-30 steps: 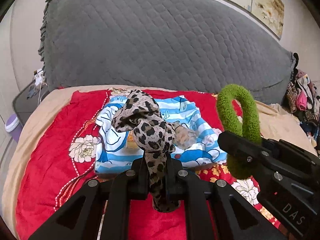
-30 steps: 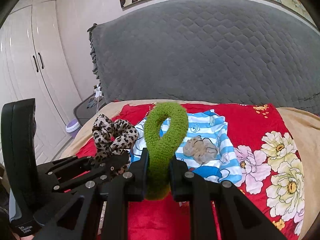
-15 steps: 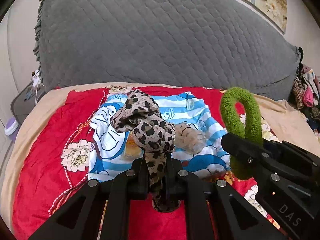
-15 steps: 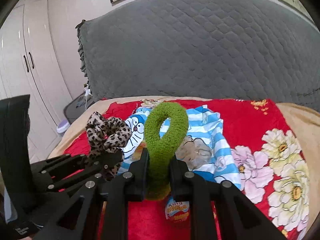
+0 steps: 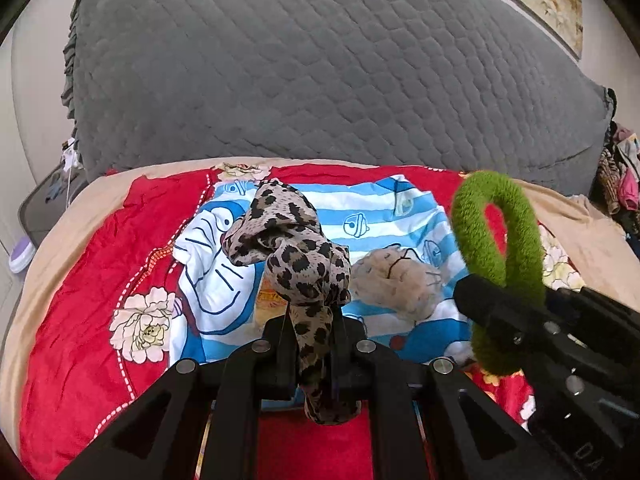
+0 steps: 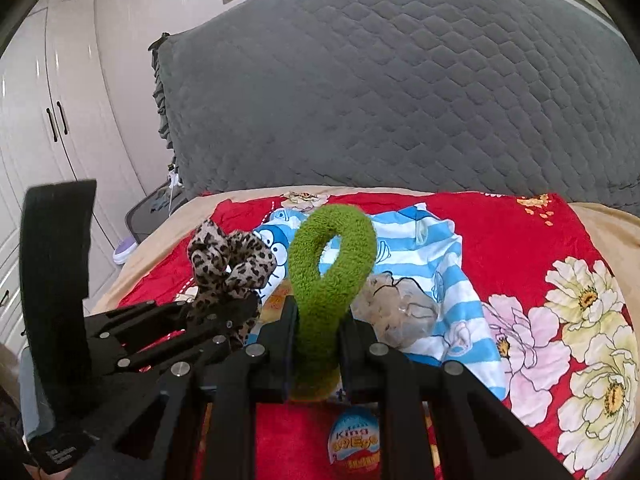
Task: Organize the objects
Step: 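Lower the leopard scrunchie onto the striped shirt with the left tool while the right tool lowers the hair tie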
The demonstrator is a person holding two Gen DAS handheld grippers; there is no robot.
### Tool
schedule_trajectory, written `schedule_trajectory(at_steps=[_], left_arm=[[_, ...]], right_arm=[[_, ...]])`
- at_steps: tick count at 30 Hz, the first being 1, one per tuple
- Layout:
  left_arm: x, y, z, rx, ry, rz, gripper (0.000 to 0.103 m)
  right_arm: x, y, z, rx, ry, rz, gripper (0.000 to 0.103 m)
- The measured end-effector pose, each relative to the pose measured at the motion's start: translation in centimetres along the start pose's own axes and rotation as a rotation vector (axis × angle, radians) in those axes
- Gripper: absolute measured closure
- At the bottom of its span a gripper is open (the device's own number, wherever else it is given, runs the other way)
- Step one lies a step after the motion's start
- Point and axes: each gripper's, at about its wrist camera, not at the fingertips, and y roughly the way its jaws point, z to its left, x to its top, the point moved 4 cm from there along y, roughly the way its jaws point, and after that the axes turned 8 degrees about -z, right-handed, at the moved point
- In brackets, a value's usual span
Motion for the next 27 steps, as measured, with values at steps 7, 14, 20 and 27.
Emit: schedule_trajectory(at_steps=[7,14,20,27], left_arm=[[-0.5,2.2,0.7,0.010,0.007,0.020,0.092],[-0.7,4.3,1.4,0.007,0.000,0.041,0.092],[-0.9,6.2,2.5,0.019,-0.002,0.065,0.092],[-0.9,7.9,3.7,0.026,-0.014,0.081,0.092]], right_arm=[[-0.4,1.6,-0.4,0.000,-0.006,0.011,0.085],[-1.4,3.6,-1.2,0.007,0.004,0.042,0.085],[-1.6,5.6,-1.0,0.017,-0.007,0.093,0.085],[-2.1,8.4,0.3,0.019,-0.049,0.153,0.085]])
